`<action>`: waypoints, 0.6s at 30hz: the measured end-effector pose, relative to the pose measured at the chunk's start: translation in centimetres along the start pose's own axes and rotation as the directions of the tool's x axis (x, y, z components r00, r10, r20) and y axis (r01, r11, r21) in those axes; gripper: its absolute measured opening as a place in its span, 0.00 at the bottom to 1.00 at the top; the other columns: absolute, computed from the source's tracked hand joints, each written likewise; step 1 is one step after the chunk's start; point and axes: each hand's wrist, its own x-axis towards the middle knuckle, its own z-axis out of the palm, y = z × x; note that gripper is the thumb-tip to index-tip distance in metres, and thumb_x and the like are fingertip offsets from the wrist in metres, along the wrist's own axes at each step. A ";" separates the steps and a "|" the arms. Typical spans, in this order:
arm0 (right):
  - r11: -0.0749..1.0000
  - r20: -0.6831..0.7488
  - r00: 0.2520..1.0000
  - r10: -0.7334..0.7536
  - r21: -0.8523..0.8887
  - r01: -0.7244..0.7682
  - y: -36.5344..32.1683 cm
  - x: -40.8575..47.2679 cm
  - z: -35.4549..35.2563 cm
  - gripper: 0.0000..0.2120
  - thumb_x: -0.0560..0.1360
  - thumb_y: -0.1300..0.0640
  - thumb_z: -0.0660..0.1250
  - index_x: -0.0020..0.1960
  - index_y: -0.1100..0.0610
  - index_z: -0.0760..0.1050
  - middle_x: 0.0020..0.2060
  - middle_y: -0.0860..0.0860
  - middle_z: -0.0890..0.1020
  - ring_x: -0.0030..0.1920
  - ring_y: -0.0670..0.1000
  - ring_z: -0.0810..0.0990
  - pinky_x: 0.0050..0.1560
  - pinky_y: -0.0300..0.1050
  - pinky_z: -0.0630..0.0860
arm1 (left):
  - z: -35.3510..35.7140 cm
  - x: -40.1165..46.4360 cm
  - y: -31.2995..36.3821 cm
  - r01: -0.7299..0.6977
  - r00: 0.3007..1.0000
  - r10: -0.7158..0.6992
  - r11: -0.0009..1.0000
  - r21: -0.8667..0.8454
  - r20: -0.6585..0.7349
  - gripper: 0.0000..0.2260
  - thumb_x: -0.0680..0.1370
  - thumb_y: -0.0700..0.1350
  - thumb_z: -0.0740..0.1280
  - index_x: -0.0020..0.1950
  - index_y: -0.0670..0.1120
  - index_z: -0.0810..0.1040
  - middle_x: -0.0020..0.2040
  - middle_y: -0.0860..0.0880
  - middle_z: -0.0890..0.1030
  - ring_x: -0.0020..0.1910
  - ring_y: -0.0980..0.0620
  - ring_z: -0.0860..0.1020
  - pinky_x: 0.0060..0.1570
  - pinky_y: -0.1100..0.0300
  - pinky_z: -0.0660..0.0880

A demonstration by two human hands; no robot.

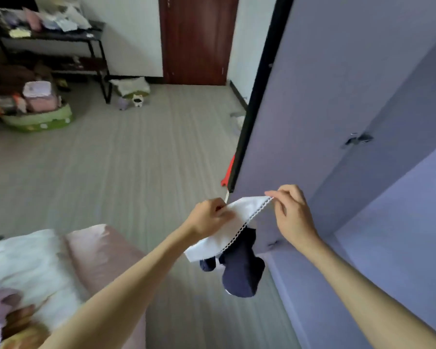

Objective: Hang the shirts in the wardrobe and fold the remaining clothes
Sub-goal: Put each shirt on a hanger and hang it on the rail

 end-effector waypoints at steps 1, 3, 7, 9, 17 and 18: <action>0.996 -0.019 0.996 0.084 0.016 -0.084 1.6 -0.5 -1.5 0.15 0.71 0.76 0.61 0.53 0.64 0.79 0.45 0.59 0.74 0.47 0.60 0.77 0.49 0.40 0.71 | 1.5 0.9 2.1 0.011 1.000 -0.012 0.999 -0.040 -0.009 0.07 0.77 0.45 0.65 0.40 0.45 0.72 0.33 0.53 0.70 0.34 0.51 0.68 0.30 0.64 0.62; 0.950 0.026 0.965 0.262 0.168 -0.262 3.1 -1.3 -3.6 0.13 0.74 0.71 0.61 0.56 0.61 0.77 0.45 0.53 0.73 0.47 0.57 0.77 0.49 0.34 0.69 | 3.6 2.3 5.4 0.091 0.993 -0.107 0.962 -0.257 -0.049 0.06 0.77 0.43 0.65 0.44 0.40 0.73 0.36 0.47 0.73 0.37 0.49 0.70 0.34 0.61 0.67; 0.676 0.396 0.819 0.415 0.468 -0.569 4.0 -3.3 -6.2 0.13 0.77 0.56 0.64 0.61 0.48 0.69 0.53 0.49 0.78 0.52 0.45 0.78 0.62 0.48 0.73 | 6.9 4.3 11.4 0.218 0.973 -0.210 0.722 -0.656 0.093 0.08 0.78 0.38 0.63 0.39 0.41 0.70 0.38 0.41 0.76 0.34 0.46 0.77 0.34 0.58 0.77; 0.707 0.442 0.808 0.389 0.419 -0.569 4.4 -3.7 -7.2 0.27 0.75 0.49 0.66 0.71 0.47 0.60 0.66 0.43 0.69 0.64 0.41 0.70 0.66 0.43 0.66 | 8.0 4.9 13.8 0.286 0.957 -0.213 0.619 -0.731 0.195 0.08 0.78 0.36 0.62 0.39 0.39 0.72 0.34 0.42 0.79 0.29 0.49 0.80 0.29 0.61 0.78; 0.864 0.063 0.862 0.503 -0.047 -0.501 8.1 -3.8 -9.5 0.06 0.78 0.64 0.54 0.50 0.58 0.69 0.42 0.52 0.75 0.40 0.54 0.72 0.41 0.41 0.65 | 9.9 7.3 16.8 0.091 0.985 -0.005 0.864 -0.495 0.172 0.06 0.76 0.40 0.64 0.40 0.42 0.77 0.40 0.45 0.83 0.37 0.51 0.82 0.43 0.57 0.80; 0.874 0.054 0.874 0.483 -0.087 -0.478 8.3 -3.6 -10.0 0.06 0.78 0.64 0.54 0.49 0.59 0.69 0.41 0.50 0.74 0.39 0.53 0.70 0.41 0.44 0.66 | 9.7 7.7 16.3 -0.061 0.992 0.093 0.944 -0.324 0.085 0.04 0.75 0.42 0.65 0.42 0.45 0.78 0.42 0.49 0.82 0.42 0.51 0.81 0.46 0.57 0.78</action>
